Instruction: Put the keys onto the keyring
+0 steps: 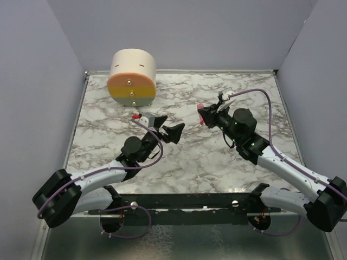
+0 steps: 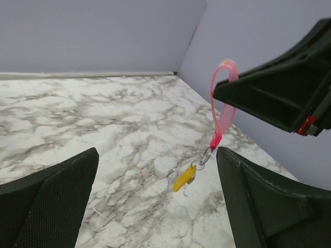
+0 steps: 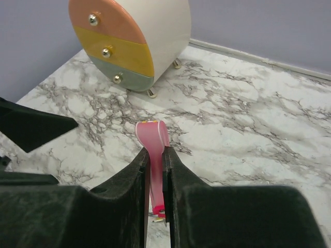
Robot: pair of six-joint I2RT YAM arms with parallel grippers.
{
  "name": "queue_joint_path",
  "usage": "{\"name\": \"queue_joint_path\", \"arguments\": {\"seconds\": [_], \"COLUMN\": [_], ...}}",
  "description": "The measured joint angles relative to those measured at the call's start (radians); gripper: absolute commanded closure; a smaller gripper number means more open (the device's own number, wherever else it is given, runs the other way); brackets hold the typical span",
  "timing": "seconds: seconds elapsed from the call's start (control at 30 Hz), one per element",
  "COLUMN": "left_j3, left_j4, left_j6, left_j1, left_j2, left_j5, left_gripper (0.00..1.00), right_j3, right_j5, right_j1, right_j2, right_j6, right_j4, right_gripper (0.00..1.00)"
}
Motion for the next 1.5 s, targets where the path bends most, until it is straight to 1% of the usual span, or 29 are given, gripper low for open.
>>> {"name": "queue_joint_path", "arguments": {"seconds": [0.1, 0.17, 0.27, 0.43, 0.5, 0.63, 0.7, 0.77, 0.87, 0.93, 1.0, 1.07, 1.13, 1.17, 1.23, 1.37, 1.5], "left_j3": [-0.023, -0.032, -0.041, -0.043, -0.043, -0.043, -0.043, -0.043, -0.043, -0.043, -0.043, -0.043, -0.043, -0.043, -0.043, -0.043, -0.043], "left_j4": [-0.041, -0.058, -0.090, -0.122, -0.132, -0.146, -0.150, -0.152, -0.155, -0.156, -0.156, -0.156, -0.156, -0.156, -0.157, -0.165, -0.187], "left_j6": [0.019, 0.030, 0.040, 0.051, 0.052, 0.055, 0.055, 0.055, 0.055, 0.055, 0.055, 0.055, 0.054, 0.054, 0.054, 0.055, 0.054], "left_j1": [0.003, 0.004, 0.004, 0.005, 0.006, 0.010, 0.012, 0.014, 0.017, 0.018, 0.022, 0.023, 0.025, 0.027, 0.029, 0.035, 0.043], "left_j2": [-0.099, -0.136, -0.164, -0.166, -0.166, -0.165, -0.165, -0.165, -0.165, -0.166, -0.165, -0.165, -0.165, -0.166, -0.165, -0.168, -0.185], "left_j5": [-0.080, -0.120, -0.155, -0.180, -0.183, -0.189, -0.190, -0.190, -0.192, -0.193, -0.193, -0.193, -0.193, -0.193, -0.192, -0.192, -0.192], "left_gripper": [0.01, 0.01, 0.01, 0.01, 0.01, 0.01, 0.01, 0.01, 0.01, 0.01, 0.01, 0.01, 0.01, 0.01, 0.01, 0.01, 0.01], "right_j3": [0.000, 0.000, 0.000, 0.005, 0.010, -0.003, -0.005, 0.000, 0.030, 0.032, 0.021, 0.000, -0.016, -0.018, -0.018, -0.005, -0.004], "right_j5": [0.023, 0.033, 0.047, 0.094, 0.063, -0.082, -0.101, -0.040, 0.143, 0.238, 0.277, 0.268, 0.226, 0.177, 0.155, 0.087, 0.066], "right_j1": [0.000, 0.000, 0.000, 0.000, -0.001, 0.000, 0.002, 0.007, 0.008, 0.008, 0.006, 0.004, 0.004, 0.004, 0.004, 0.005, 0.005], "right_j2": [0.000, 0.000, 0.000, 0.014, 0.032, 0.041, 0.045, 0.058, 0.112, 0.131, 0.132, 0.124, 0.120, 0.124, 0.131, 0.194, 0.244], "right_j6": [-0.006, -0.010, -0.013, -0.014, -0.022, -0.032, -0.033, -0.027, -0.005, 0.006, 0.008, 0.008, 0.009, 0.014, 0.017, 0.035, 0.046], "right_j4": [-0.004, -0.005, -0.005, -0.035, -0.037, 0.000, 0.019, 0.018, -0.028, -0.052, -0.055, -0.023, 0.013, 0.042, 0.057, 0.106, 0.108], "right_gripper": [0.87, 0.87, 0.87, 0.88, 0.88, 0.88, 0.88, 0.89, 0.90, 0.90, 0.89, 0.89, 0.89, 0.89, 0.89, 0.89, 0.89]}}
